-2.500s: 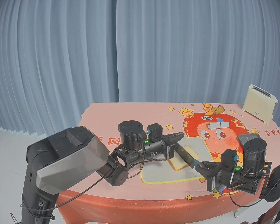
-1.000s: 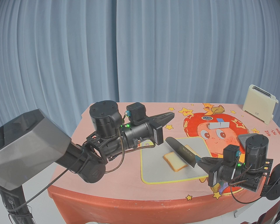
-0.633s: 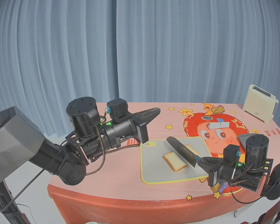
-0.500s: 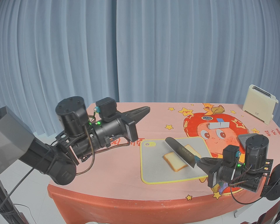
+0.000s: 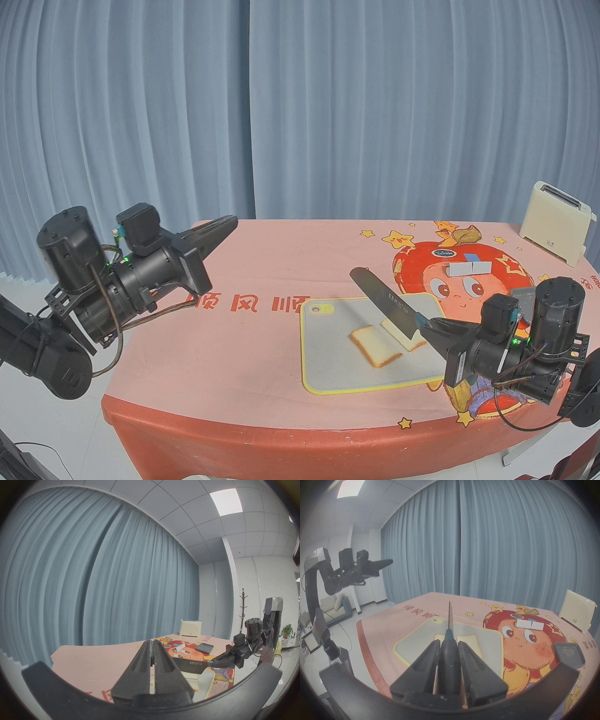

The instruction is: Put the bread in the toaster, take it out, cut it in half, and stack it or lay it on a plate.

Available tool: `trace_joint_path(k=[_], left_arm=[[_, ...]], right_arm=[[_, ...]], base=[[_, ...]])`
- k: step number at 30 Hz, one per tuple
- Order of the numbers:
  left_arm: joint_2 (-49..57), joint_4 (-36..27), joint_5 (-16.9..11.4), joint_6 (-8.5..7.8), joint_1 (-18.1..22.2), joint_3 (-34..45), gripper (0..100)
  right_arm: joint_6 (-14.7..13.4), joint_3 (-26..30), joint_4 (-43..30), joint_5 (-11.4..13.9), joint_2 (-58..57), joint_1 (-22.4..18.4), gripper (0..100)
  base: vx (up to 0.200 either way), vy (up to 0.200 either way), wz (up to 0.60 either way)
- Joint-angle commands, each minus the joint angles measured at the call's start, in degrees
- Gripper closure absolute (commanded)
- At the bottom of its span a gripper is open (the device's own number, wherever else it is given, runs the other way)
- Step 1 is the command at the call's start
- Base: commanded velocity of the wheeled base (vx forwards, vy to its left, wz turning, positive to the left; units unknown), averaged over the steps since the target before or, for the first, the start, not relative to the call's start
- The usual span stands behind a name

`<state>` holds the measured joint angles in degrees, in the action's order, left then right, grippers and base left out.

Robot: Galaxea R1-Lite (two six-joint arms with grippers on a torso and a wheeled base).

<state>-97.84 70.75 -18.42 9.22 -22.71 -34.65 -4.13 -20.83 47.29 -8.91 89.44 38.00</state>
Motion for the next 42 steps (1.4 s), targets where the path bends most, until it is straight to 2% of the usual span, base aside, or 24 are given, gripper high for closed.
trace_joint_path(k=[1, 5, 12, 13, 16, 17, 19, 22, 32, 33, 36, 39, 42], left_arm=[[5.6, 0.1, 0.1, 0.01, 3.0, 4.8, 100], [8.7, 0.1, -0.2, 0.01, 6.2, 9.0, 100], [12.1, 0.0, 0.0, -0.08, 7.2, 13.6, 100], [13.3, 0.1, -0.1, -0.25, 8.7, 16.0, 100], [13.6, 0.1, 0.0, -1.22, 8.8, 17.2, 100], [13.6, 0.1, 0.1, -2.8, 8.9, 18.6, 100], [13.6, 0.1, 0.1, -4.12, 9.0, 19.7, 100], [13.6, 0.1, 0.1, -4.65, 9.1, 20.8, 100], [15.1, 0.1, 5.1, -5.0, 9.2, 24.3, 100], [15.7, 0.0, 6.2, -5.44, 9.3, 24.9, 100], [17.4, -0.1, 10.3, -9.48, 12.6, 28.8, 100], [18.6, -0.1, 10.4, -13.52, 16.2, 33.2, 100], [19.0, -1.1, 10.4, -14.4, 17.6, 34.6, 100]], right_arm=[[-0.1, -0.1, 1.8, -0.1, 0.4, -0.1, 100], [0.0, -0.2, 2.5, -0.1, 0.6, -0.1, 100], [-0.2, -1.9, 2.5, -0.3, 0.1, -0.2, 100], [-0.3, -2.6, 2.5, -0.3, -0.1, -0.6, 100], [-0.3, -2.7, 2.5, -0.4, -0.1, -0.8, 100], [-0.3, -3.2, 2.6, -0.4, -0.1, -0.9, 100], [-0.3, -4.0, 2.6, -0.5, -0.1, -0.9, 100], [-0.4, -4.1, 2.6, -0.8, -0.3, -1.1, 100], [-0.7, -4.0, 4.2, -1.1, -0.2, -1.1, 100], [-0.7, -4.1, 4.2, -1.2, -0.4, -1.1, 100], [-0.8, -4.2, 4.2, -1.4, -0.5, -1.2, 100], [-0.7, -4.2, 4.2, -1.5, -0.7, -1.2, 100], [-0.7, -4.3, 4.2, -1.5, -1.0, -1.2, 100]], base=[[0.0, 0.0, 0.0], [0.0, 0.0, 0.0], [0.0, 0.0, 0.0], [0.0, 0.0, 0.0], [0.0, 0.0, 0.0], [0.0, 0.0, 0.0], [0.0, 0.0, 0.0], [0.0, 0.0, 0.0], [0.0, 0.0, 0.0], [0.0, 0.0, 0.0], [0.0, 0.0, 0.0], [0.0, 0.0, 0.0], [0.0, 0.0, 0.0]])
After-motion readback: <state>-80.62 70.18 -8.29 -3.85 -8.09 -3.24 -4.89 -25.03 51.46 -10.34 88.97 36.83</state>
